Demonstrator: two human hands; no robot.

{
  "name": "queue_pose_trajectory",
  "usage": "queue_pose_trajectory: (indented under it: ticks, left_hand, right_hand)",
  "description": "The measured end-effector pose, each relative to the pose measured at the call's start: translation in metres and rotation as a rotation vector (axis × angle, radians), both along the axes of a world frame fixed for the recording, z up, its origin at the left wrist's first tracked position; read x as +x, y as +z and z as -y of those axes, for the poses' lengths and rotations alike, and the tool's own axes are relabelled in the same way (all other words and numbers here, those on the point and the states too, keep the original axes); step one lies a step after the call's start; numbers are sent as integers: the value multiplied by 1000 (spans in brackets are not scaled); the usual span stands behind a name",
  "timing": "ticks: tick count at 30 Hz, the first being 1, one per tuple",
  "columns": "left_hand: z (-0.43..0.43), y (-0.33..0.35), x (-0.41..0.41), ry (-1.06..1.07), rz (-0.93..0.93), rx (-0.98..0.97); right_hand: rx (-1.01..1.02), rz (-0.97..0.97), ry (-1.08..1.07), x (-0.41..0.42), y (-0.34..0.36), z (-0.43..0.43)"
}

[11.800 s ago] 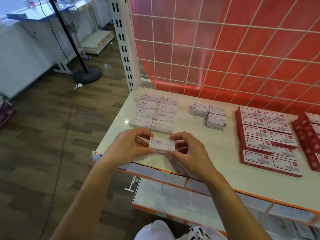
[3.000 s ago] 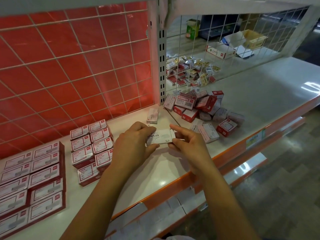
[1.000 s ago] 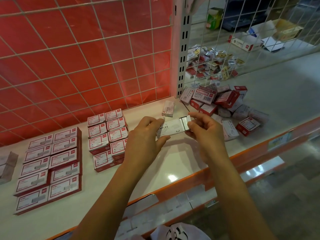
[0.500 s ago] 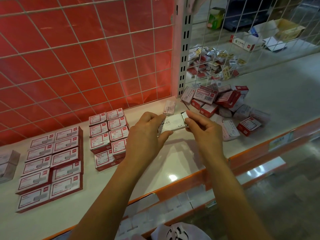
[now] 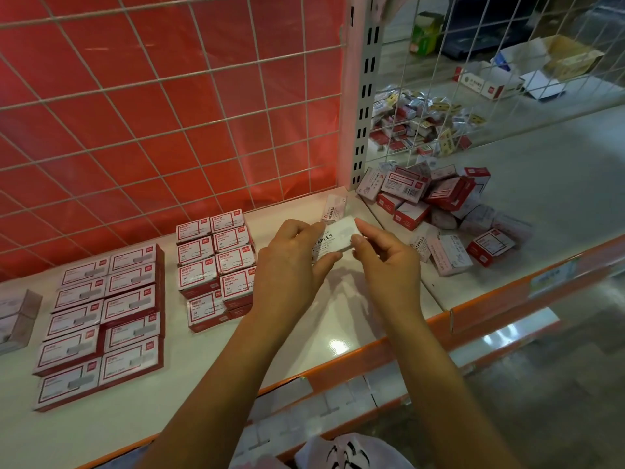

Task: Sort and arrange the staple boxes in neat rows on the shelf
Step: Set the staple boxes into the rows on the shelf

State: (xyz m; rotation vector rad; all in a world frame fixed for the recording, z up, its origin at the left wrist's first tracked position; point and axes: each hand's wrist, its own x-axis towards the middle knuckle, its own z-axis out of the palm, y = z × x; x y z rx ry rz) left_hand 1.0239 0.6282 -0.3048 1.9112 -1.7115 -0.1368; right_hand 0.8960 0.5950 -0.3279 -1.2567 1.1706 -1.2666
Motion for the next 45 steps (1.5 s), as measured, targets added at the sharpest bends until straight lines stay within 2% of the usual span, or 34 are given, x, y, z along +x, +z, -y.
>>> queue_pose_trajectory:
  ticks: [7,13,19,25,33,39,45]
  left_hand:
    - [5,-1,-5,71,-33,35]
    - [8,-12,-13,14,63,182]
    - [9,-23,-18,-16,-43,233]
    - [8,-22,-19,174,6,272]
    - [36,-19,-16,143,-3,339]
    - [48,-24,-18,246,89,479]
    - [46,-25,-16,223,93,472]
  right_hand:
    - [48,-109,20,2,-12,0]
    - [81,-207,99,-2,-19,7]
    - [100,-342,229,-15,-16,21]
    - [140,-313,197,-32,-21,28]
    - [178,-239,150,-44,-27,35]
    - [190,-252,109,-47,-26,37]
    - [213,-185,79,-46,-24,38]
